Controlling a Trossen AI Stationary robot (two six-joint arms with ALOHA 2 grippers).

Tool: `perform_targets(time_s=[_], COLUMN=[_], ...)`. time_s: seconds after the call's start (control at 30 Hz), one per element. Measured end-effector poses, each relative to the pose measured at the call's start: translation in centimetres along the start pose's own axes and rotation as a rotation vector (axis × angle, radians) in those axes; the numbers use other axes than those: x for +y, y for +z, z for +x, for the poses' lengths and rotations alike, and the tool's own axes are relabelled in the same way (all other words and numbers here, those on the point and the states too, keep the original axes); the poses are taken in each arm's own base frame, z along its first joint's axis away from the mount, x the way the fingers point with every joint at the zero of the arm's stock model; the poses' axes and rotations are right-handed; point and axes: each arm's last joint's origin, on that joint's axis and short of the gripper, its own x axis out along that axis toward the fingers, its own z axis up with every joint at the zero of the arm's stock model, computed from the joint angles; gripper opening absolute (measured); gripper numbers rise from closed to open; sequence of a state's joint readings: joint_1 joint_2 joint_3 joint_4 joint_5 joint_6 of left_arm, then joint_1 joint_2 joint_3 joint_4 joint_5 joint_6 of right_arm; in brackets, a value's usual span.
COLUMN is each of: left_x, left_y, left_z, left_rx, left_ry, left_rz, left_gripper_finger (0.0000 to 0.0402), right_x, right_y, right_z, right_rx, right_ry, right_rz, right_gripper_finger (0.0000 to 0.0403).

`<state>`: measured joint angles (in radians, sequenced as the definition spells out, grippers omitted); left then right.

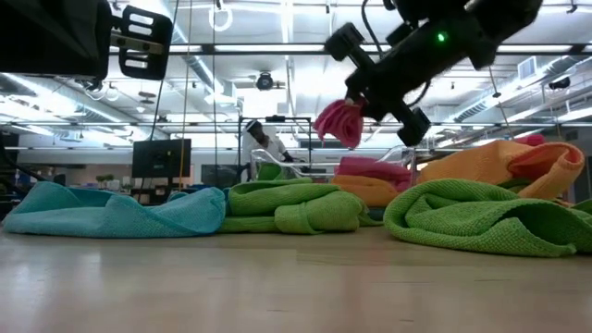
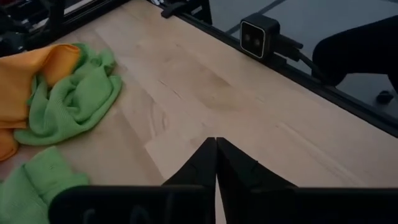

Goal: Fold microfiber towels
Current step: Put the folded pink microfiber cloth into the transparent bin

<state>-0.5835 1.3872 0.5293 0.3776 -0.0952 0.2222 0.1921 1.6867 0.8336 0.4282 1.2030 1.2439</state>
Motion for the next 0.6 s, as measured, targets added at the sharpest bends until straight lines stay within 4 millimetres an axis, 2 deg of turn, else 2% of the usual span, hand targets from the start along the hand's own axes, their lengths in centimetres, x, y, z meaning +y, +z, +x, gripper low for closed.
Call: perform_targets(time_s=[0.23,0.47,0.6], left_x=[0.0,-0.1,-0.1], left_y=[0.0,-0.3,-0.3], left_z=[0.0,0.0,0.0], left_rx=[0.003,0.031,0.032], left_ry=[0.0,-0.006,-0.007], left_rz=[-0.001,0.002,0.001], left_gripper_finger=[0.0021,0.002,0.0014], right_x=[3.2,5.2,5.6], right_y=[0.9,2.7,4.1], right_z=[0.2,0.5,0.9], right_rx=[-0.013,0.028,0.066], right_ry=[-0.053,-0.161,-0.242], right_rz=[-0.117,-0.195,-0.234], right_gripper_finger=[0.0026,0.0026,0.0026])
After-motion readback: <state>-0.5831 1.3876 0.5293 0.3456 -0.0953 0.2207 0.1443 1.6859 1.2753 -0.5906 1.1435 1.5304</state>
